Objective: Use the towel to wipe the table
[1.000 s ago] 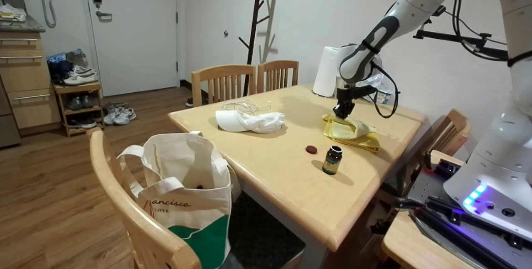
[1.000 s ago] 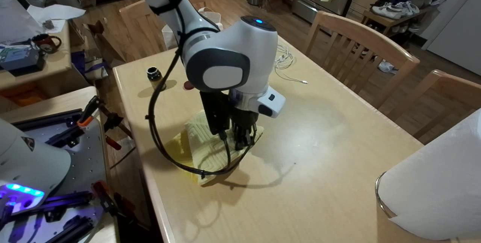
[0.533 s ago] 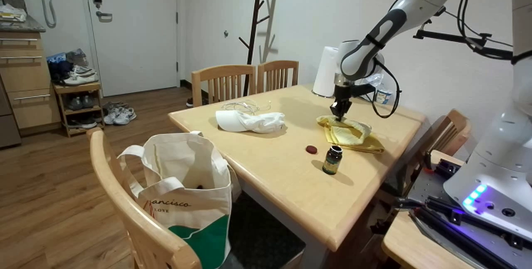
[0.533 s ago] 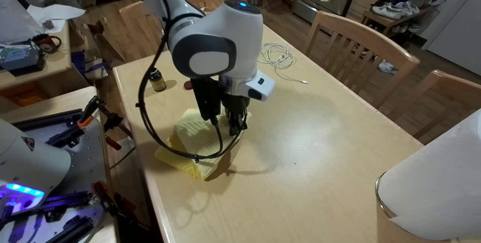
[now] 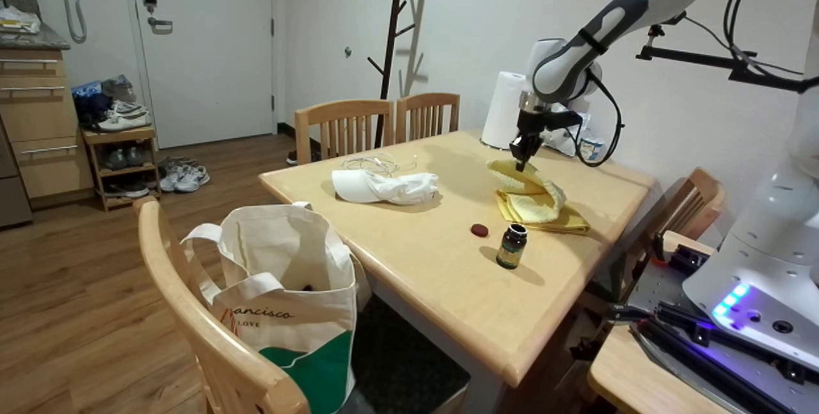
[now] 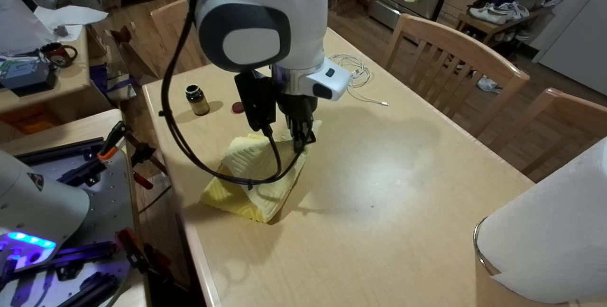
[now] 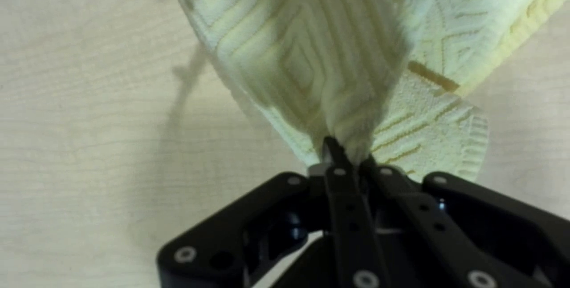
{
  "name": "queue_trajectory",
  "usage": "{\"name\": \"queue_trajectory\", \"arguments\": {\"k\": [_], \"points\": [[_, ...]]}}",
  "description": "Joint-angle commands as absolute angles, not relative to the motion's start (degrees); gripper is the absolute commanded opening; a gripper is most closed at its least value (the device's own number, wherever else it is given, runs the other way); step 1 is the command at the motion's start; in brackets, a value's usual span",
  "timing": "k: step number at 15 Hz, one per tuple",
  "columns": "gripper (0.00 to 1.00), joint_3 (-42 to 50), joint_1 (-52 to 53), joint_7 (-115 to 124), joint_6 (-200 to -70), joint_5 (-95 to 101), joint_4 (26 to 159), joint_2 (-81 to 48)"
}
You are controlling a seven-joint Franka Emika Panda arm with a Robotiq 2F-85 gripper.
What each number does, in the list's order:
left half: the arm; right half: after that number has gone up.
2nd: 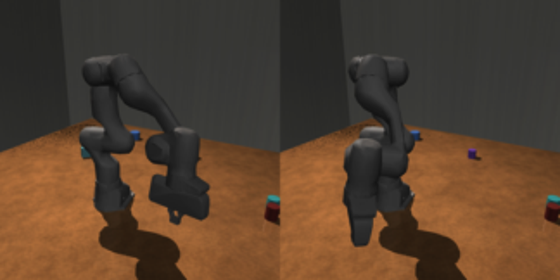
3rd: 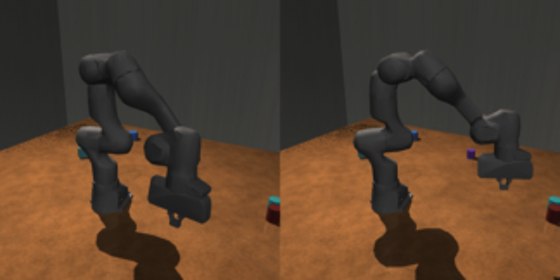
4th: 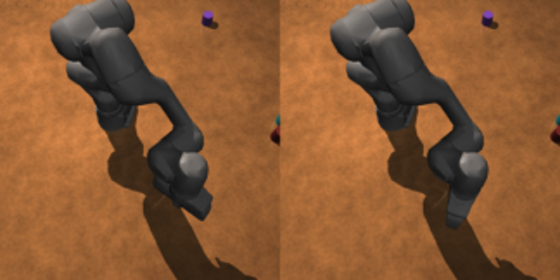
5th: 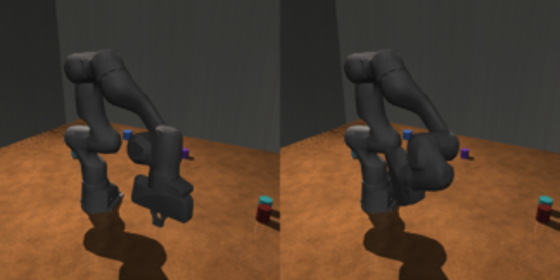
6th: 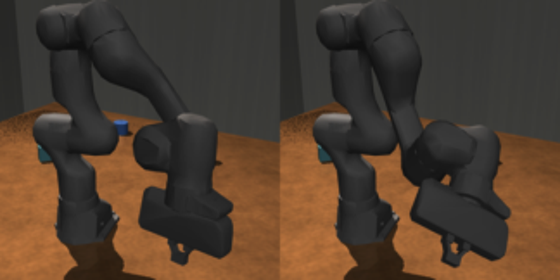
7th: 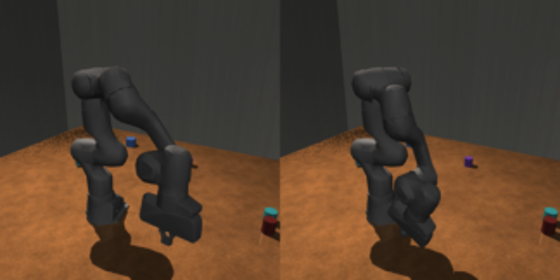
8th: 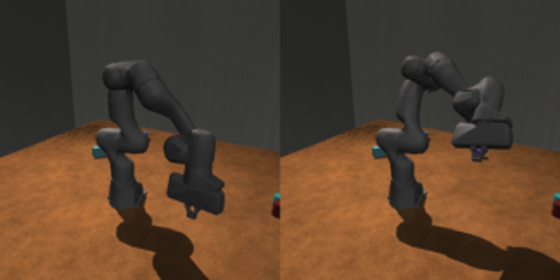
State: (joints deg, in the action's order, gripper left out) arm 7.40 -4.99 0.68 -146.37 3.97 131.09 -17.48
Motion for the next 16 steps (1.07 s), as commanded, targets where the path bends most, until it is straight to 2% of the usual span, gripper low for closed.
{"name": "queue_trajectory", "arguments": {"k": [1,5,10,16], "points": [[0.01,4.9,-6.1,-5.4,-143.0,1.5,135.8,-11.9],[0.01,1.8,-6.0,-15.3,-137.3,-2.5,140.2,-6.4],[0.01,2.2,-5.1,-22.2,-129.2,-1.8,143.1,0.4],[0.01,2.4,-4.1,-32.2,-127.8,-2.1,144.2,-0.4]]}}
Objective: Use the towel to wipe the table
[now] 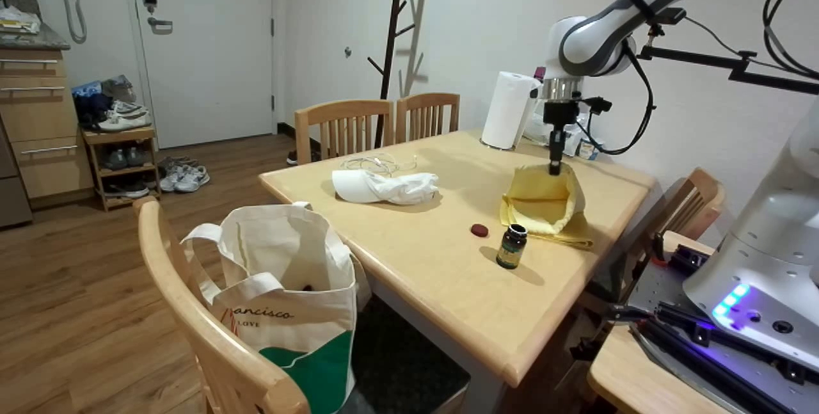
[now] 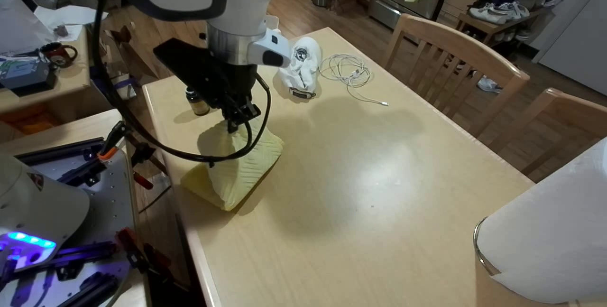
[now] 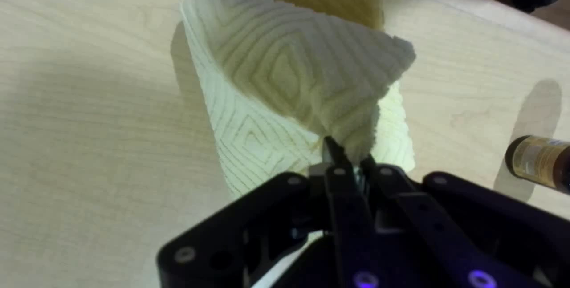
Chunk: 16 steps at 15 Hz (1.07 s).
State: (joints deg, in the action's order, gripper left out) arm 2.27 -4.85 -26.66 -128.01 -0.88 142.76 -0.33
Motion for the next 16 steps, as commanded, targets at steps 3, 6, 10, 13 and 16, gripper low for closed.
{"name": "queue_trajectory", "arguments": {"k": [3,6,10,13,16], "points": [[0.01,1.6,-3.1,-33.7,-128.7,-2.4,144.8,-2.6],[0.01,0.4,-1.8,-32.7,-128.8,-2.1,145.2,-3.8],[0.01,-0.8,-0.9,-32.4,-128.3,-1.5,144.7,-5.6],[0.01,-2.0,-0.8,-33.7,-127.7,-4.0,142.4,-8.9],[0.01,-3.5,-0.9,-34.5,-128.7,-7.2,139.3,-12.2]]}}
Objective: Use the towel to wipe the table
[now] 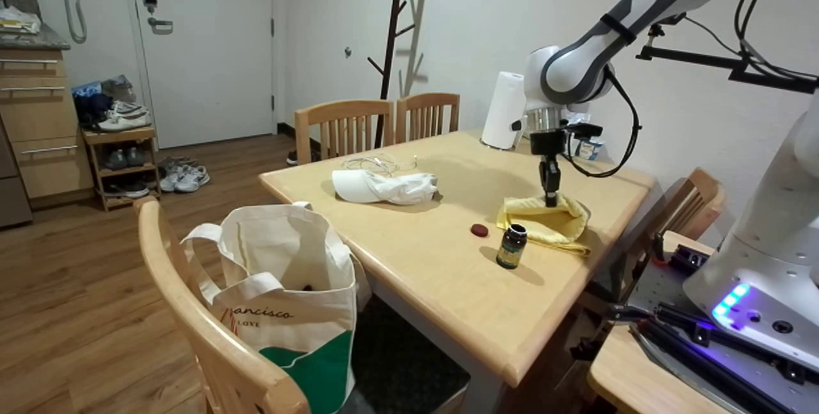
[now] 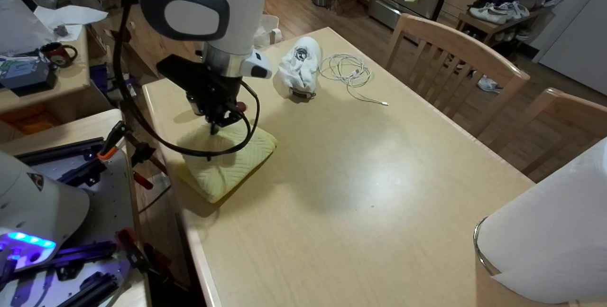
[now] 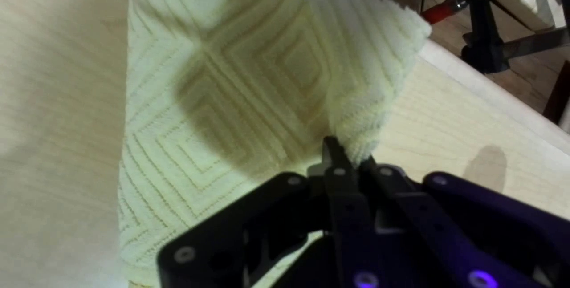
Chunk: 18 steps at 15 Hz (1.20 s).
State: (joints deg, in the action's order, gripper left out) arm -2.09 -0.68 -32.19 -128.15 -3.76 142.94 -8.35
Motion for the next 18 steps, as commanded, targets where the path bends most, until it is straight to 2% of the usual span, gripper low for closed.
{"name": "queue_trajectory", "arguments": {"k": [1,8,18], "points": [[0.01,-4.1,-0.9,-34.7,-129.2,-8.1,138.1,-13.3],[0.01,-4.6,-1.0,-29.7,-138.4,-5.3,133.0,-20.1],[0.01,-4.5,-1.5,-29.3,-126.2,-2.5,133.6,-16.5]]}}
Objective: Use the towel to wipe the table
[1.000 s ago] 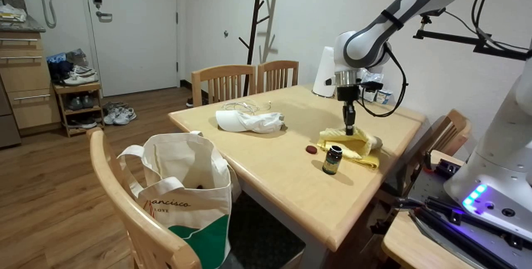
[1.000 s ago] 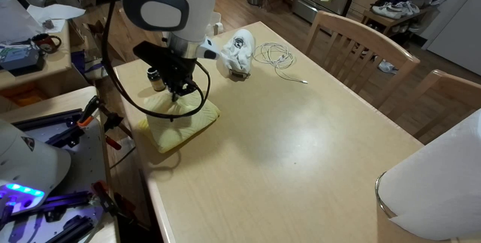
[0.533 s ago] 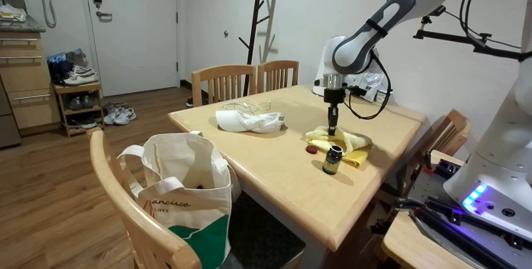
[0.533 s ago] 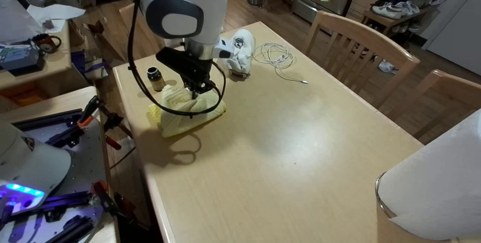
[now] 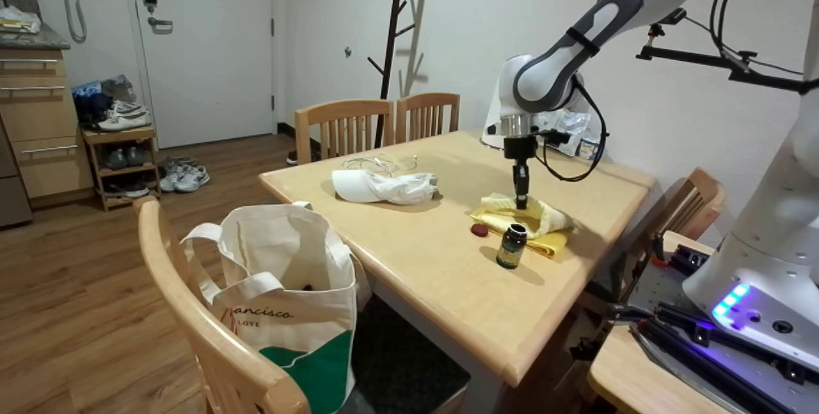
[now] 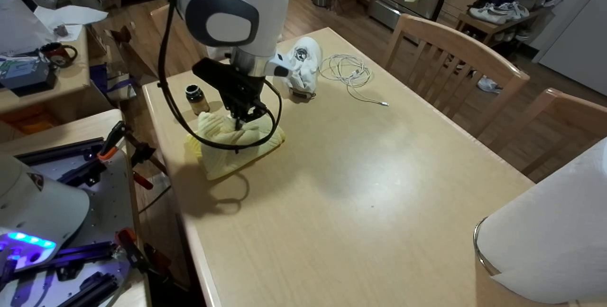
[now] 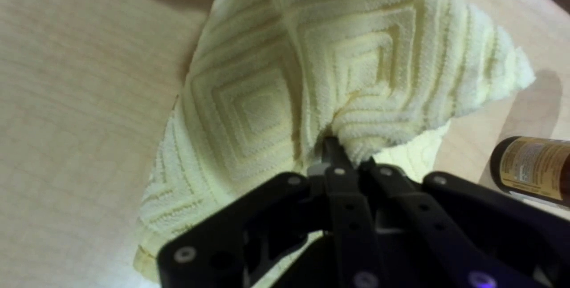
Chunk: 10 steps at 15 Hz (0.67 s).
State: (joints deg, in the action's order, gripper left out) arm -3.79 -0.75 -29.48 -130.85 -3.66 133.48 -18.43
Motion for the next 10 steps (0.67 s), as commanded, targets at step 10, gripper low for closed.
{"name": "queue_trajectory", "arguments": {"k": [10], "points": [[0.15,-7.7,-0.3,-36.8,-110.7,-4.3,129.4,-16.1]]}}
